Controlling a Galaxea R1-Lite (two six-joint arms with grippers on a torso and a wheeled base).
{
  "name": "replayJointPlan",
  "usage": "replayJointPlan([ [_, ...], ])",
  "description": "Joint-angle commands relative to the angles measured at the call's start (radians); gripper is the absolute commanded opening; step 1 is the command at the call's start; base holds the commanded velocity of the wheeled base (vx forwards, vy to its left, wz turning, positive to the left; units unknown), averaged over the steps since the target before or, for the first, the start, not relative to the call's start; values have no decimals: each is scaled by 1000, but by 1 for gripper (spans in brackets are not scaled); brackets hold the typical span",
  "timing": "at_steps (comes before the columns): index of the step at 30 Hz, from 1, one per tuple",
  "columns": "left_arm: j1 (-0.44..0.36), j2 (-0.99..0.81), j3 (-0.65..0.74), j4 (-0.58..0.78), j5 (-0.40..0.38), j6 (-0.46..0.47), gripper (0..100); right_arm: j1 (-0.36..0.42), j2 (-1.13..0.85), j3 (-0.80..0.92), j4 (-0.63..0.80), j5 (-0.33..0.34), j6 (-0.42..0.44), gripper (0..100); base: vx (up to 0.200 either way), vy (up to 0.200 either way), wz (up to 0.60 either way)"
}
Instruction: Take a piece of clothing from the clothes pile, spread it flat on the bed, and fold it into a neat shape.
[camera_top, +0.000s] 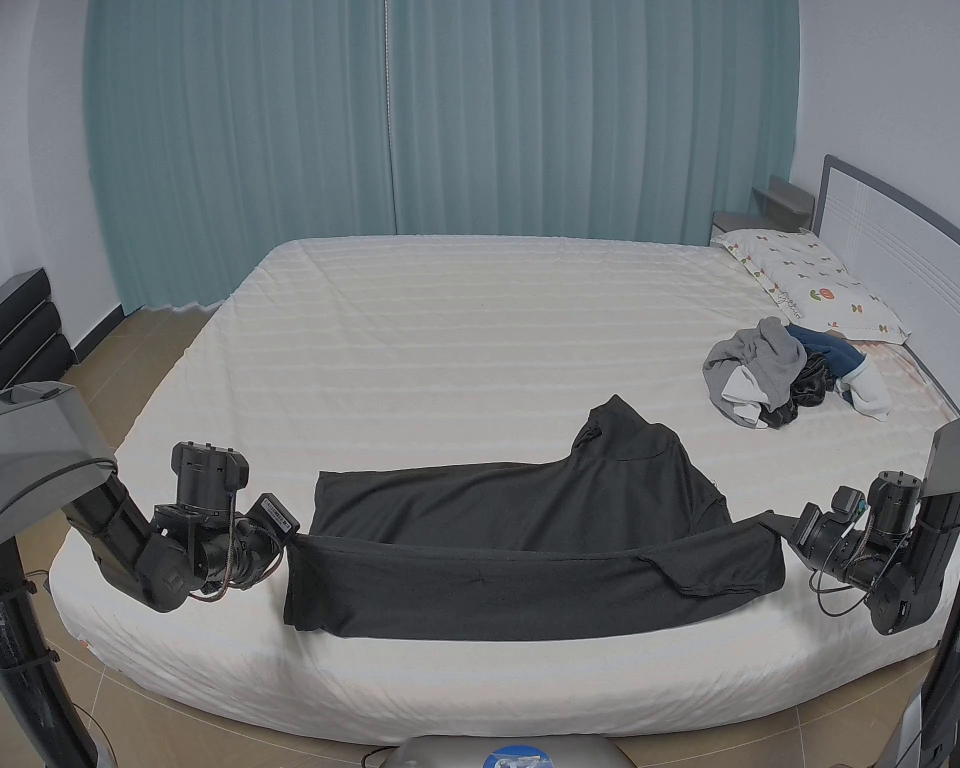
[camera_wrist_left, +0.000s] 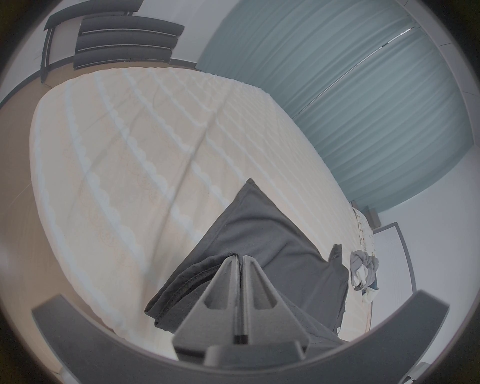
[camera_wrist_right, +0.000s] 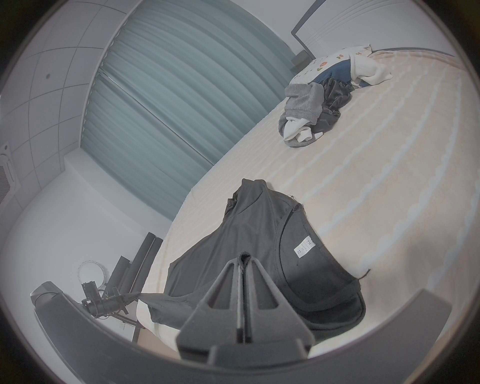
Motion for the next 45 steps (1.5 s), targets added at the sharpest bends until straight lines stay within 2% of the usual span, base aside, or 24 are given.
replayJointPlan([
  [1,4,103,-45,-1,1,-4,0,0,80,-42,-7,-7,-4,0,0,0,0],
  [12,6,212,-130,-1,4,-33,0,8,196,-139,-7,-15,-6,0,0,0,0],
  [17,7,252,-154,-2,16,-46,0,11,252,-191,-7,-50,-4,0,0,0,0],
  [28,6,255,-162,2,18,-46,0,30,279,-195,-7,-58,-4,0,0,0,0],
  [29,6,257,-162,2,18,-46,100,31,279,-195,-7,-58,-4,0,0,0,0],
  [30,6,257,-162,1,18,-46,100,33,279,-195,-7,-58,-3,100,0,0,0],
  [40,6,252,-151,-1,18,-47,100,14,224,-179,-9,-73,17,100,0,0,0],
  [45,7,235,-136,-4,14,-84,100,2,193,-172,-7,-78,124,100,0,0,0],
])
